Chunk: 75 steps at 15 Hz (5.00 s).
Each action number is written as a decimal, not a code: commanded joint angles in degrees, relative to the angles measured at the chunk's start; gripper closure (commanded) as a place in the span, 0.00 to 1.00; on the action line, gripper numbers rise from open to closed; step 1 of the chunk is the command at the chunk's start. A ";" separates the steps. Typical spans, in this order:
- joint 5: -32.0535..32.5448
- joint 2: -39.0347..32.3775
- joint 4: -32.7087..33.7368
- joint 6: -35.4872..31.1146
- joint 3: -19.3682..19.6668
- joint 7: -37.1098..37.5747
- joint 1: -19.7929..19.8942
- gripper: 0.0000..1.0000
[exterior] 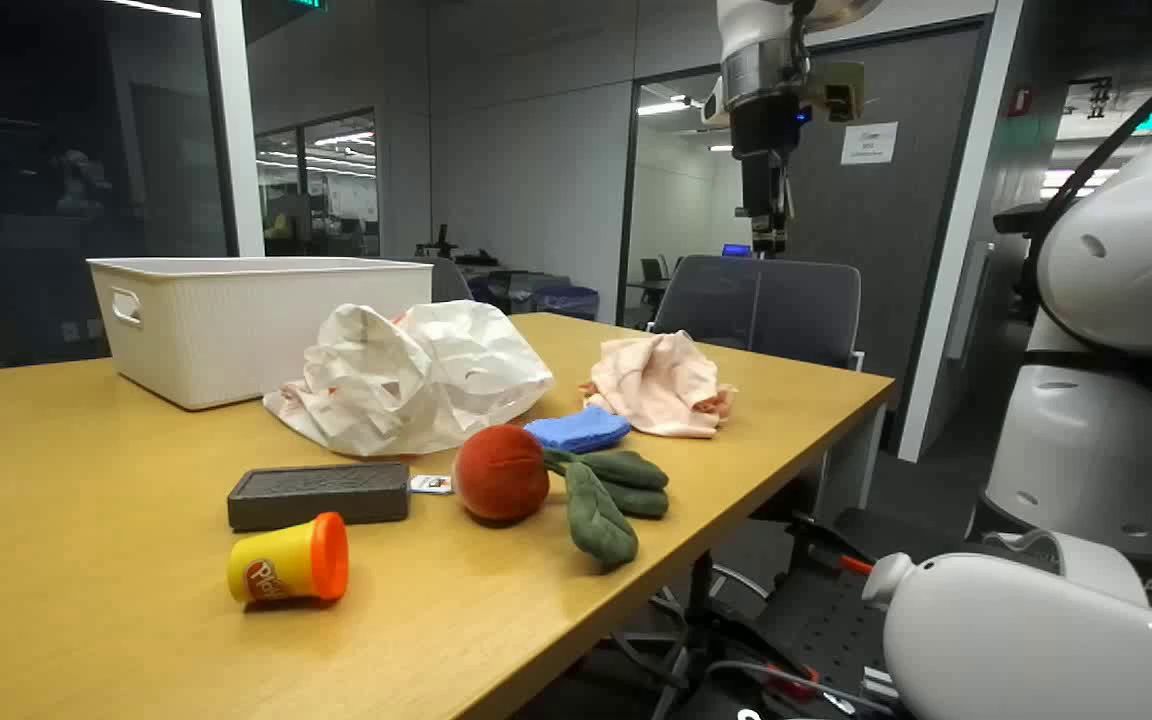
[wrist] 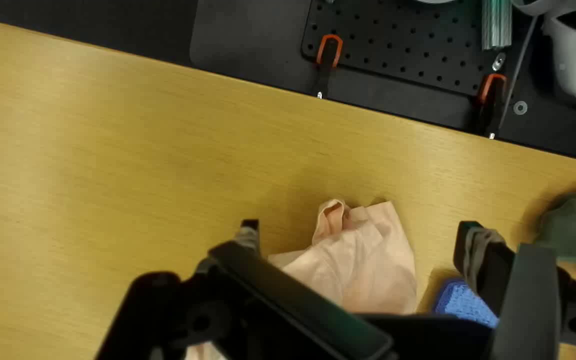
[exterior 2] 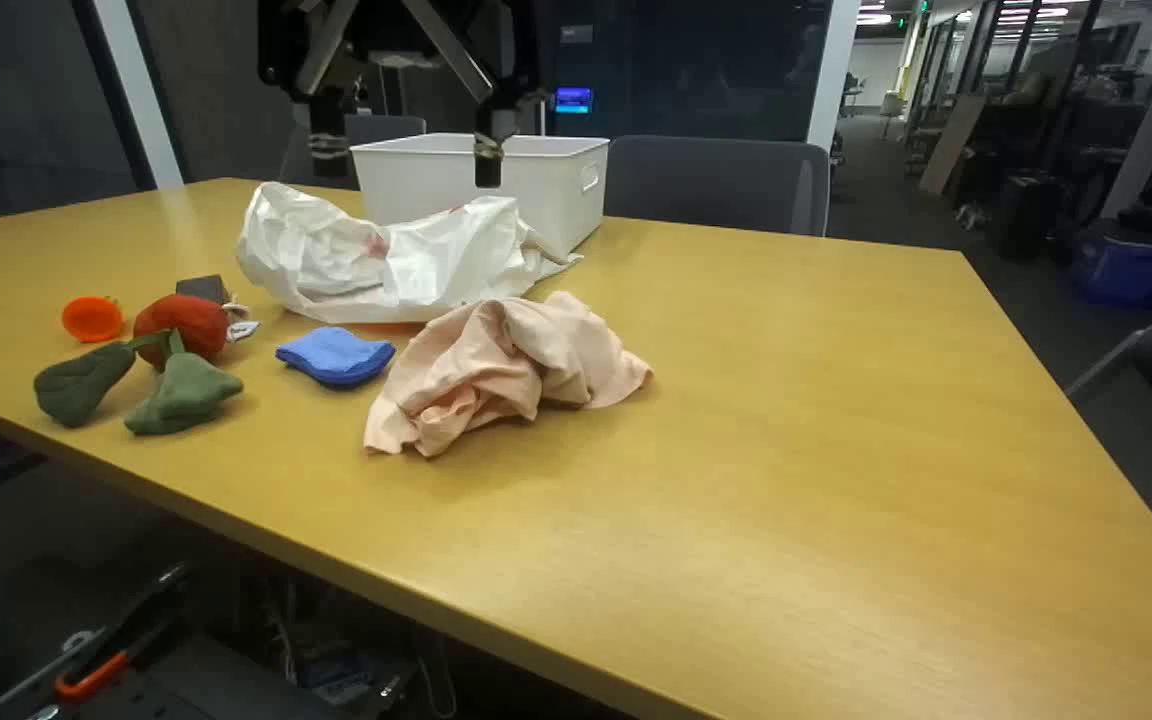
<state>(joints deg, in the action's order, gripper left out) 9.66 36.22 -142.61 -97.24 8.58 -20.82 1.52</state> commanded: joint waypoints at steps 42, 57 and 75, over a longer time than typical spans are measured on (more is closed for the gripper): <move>-9.45 -28.22 10.16 -36.90 -12.31 -9.19 -14.77 0.00; -6.74 -43.20 19.96 -43.62 -16.70 -16.05 -12.23 0.00; -22.05 -46.44 27.20 -28.75 -17.15 -24.88 -3.15 0.99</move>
<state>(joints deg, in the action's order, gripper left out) -3.37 -10.23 -118.75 -132.67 -7.55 -41.47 -4.49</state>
